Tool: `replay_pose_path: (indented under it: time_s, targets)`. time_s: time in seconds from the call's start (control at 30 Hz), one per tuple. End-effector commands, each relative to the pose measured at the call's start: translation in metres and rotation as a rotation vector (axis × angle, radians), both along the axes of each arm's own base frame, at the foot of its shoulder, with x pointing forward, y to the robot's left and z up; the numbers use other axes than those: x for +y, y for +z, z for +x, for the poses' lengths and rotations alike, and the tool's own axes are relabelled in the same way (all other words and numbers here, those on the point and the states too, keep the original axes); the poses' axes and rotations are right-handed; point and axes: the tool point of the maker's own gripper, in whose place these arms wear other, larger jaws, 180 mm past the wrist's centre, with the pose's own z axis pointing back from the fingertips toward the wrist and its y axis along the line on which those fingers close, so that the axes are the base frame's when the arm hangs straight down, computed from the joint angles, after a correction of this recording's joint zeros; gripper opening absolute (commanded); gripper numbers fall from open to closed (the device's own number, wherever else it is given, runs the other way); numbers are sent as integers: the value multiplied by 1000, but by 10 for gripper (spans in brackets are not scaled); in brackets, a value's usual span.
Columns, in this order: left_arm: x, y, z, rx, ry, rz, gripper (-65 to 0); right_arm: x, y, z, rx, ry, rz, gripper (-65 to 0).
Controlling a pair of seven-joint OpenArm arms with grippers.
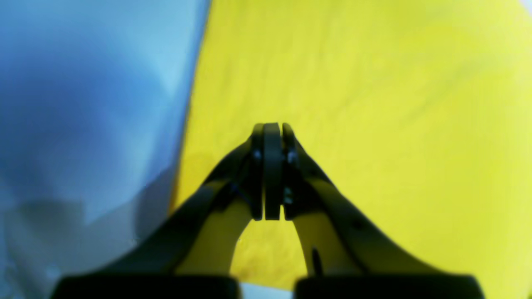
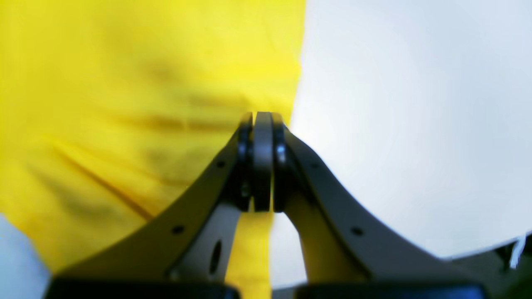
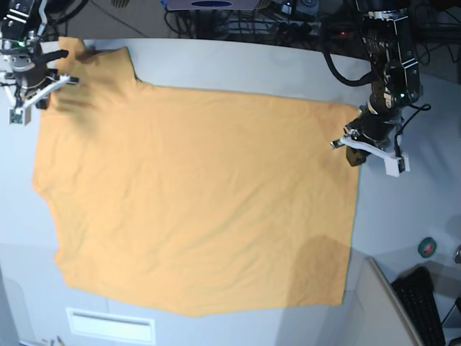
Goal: Layout the t-shirt on the table in an organized manner, then fold the t-shirt properly
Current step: 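Release the shirt corners and raise both grippers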
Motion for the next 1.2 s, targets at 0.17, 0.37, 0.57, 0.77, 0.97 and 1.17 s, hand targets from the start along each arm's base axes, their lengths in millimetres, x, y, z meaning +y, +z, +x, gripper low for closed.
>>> replay_pose_path:
  time_s: [0.17, 0.37, 0.57, 0.77, 0.97, 1.17]
  targets:
    - [22, 5, -36, -14, 90, -77, -650, 2, 9, 6, -61, -20, 52, -629]
    - [45, -22, -72, 34, 252, -226, -375, 6, 24, 12, -190, -99, 265, -297]
    - [33, -44, -83, 65, 208, -285, -109, 3, 21, 10, -204, -129, 330, -275]
    - [21, -58, -76, 66, 164, -329, -95, -7, 13, 8, -229, -125, 375, -275]
    - [21, -58, -69, 63, 152, -314, -95, -32, -9, -7, -150, -199, 450, -275]
    - [21, -69, -73, 101, 153, -298, -221, -38, -9, -12, -151, -187, 463, -275]
